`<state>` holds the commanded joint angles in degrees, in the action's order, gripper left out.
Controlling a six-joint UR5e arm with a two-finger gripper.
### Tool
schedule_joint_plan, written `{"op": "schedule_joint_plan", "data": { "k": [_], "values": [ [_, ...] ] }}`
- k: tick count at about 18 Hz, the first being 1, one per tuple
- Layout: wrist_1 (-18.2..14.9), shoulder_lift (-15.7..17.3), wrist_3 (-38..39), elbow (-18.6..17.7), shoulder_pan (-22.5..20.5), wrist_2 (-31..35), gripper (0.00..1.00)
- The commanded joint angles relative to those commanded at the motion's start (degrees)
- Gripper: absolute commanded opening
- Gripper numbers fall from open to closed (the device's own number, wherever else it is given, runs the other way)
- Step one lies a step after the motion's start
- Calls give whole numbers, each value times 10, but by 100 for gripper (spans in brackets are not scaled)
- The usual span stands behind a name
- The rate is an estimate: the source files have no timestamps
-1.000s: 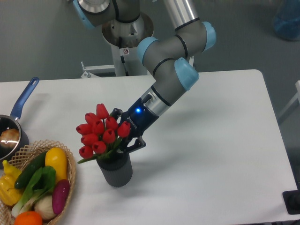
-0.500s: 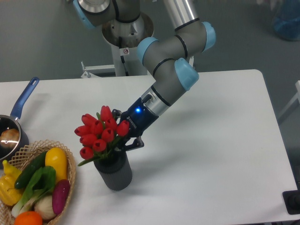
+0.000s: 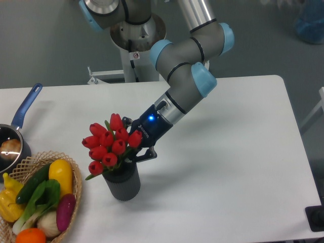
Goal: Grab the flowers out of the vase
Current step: 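Lift the gripped tulips slowly up out of the vase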
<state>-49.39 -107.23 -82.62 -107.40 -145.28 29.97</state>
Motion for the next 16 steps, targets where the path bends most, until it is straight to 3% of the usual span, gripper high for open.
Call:
{"op": "schedule_joint_plan", "data": {
  "k": [9, 16],
  "values": [
    [2, 9, 28, 1, -14, -67, 38],
    [2, 22, 43, 5, -25, -71, 38]
  ]
}}
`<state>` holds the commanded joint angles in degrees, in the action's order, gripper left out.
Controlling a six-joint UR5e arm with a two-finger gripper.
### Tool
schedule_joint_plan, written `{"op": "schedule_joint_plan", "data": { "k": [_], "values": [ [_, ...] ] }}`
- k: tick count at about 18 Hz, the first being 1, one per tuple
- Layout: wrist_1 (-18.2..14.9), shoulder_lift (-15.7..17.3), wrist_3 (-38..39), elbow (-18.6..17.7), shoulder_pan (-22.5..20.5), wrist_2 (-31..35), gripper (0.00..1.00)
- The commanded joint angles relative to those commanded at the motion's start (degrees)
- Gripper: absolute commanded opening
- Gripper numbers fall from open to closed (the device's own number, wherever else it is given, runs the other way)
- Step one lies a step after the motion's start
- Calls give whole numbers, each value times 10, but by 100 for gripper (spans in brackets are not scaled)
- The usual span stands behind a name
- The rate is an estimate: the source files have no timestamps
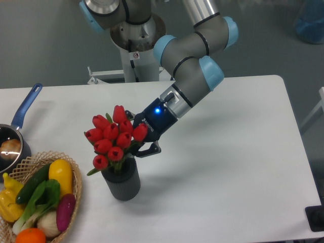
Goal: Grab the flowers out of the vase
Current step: 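Lift the gripped tulips slowly up out of the vase, then raise the tulip bouquet higher, clearing the vase rim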
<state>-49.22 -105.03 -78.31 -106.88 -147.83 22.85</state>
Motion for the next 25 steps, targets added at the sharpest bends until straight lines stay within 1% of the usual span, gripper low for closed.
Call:
{"op": "schedule_joint_plan", "data": {
  "k": [2, 5, 7, 14, 17, 21, 25],
  "values": [
    [0, 3, 4, 1, -3, -7, 38],
    [0, 4, 8, 2, -11, -39, 38],
    [0, 7, 11, 3, -18, -48, 38],
    [-1, 23, 14, 2, -31, -49, 38],
    [-1, 26, 30, 6, -30, -49, 38],
    [-2, 41, 44, 2, -33, -48, 38],
    [-2, 48, 61, 4, -38, -47, 38]
  ]
}}
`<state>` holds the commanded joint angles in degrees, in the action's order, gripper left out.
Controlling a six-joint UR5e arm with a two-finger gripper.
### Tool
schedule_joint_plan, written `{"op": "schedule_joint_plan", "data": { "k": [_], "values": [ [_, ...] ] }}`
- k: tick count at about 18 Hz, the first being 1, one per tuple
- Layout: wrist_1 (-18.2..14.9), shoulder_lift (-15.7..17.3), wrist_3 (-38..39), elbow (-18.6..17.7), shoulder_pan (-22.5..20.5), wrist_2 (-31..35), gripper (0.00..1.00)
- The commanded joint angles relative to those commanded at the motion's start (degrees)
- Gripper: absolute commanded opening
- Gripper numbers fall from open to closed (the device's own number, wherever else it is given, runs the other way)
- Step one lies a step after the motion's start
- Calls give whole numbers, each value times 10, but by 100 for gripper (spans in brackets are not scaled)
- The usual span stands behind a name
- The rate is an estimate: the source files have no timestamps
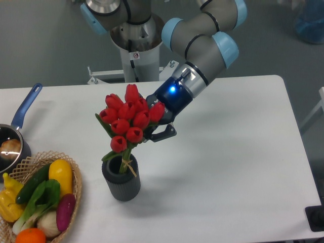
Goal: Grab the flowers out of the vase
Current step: 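Raise the tulip bouquet higher, clearing the vase rim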
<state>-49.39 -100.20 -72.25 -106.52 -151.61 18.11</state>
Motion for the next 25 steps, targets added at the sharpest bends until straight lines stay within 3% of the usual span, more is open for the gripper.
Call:
{"op": "schedule_joint_plan", "data": {
  "k": [12, 25],
  "values": [
    [0, 40, 59, 4, -57, -2, 38],
    [-1, 58, 136, 11, -57, -12, 38]
  ]
}}
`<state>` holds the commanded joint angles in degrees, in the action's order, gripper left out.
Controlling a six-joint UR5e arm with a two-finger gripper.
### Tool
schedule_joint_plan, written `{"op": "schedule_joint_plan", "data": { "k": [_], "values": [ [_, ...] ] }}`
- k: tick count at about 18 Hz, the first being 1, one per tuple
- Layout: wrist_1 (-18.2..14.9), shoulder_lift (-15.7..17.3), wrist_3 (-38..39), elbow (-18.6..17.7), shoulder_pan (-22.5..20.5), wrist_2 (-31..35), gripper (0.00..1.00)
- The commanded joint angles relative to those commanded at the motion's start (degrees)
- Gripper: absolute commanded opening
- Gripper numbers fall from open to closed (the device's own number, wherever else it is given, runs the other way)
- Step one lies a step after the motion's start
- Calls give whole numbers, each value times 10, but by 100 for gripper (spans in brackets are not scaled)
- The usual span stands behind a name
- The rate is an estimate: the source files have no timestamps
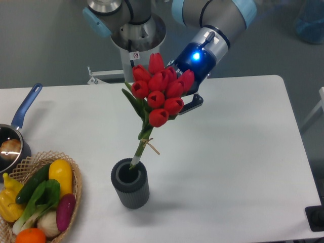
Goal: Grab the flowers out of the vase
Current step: 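Raise the tulip bouquet higher, clearing the vase rim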
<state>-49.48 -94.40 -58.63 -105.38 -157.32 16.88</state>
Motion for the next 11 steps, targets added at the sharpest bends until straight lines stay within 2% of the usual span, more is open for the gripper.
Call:
{"op": "schedule_joint_plan", "data": {
  "k": [6, 11],
  "values": [
    [3, 0, -4, 3, -12, 0, 38],
    [3, -1, -45, 13, -44, 2, 38]
  ]
}}
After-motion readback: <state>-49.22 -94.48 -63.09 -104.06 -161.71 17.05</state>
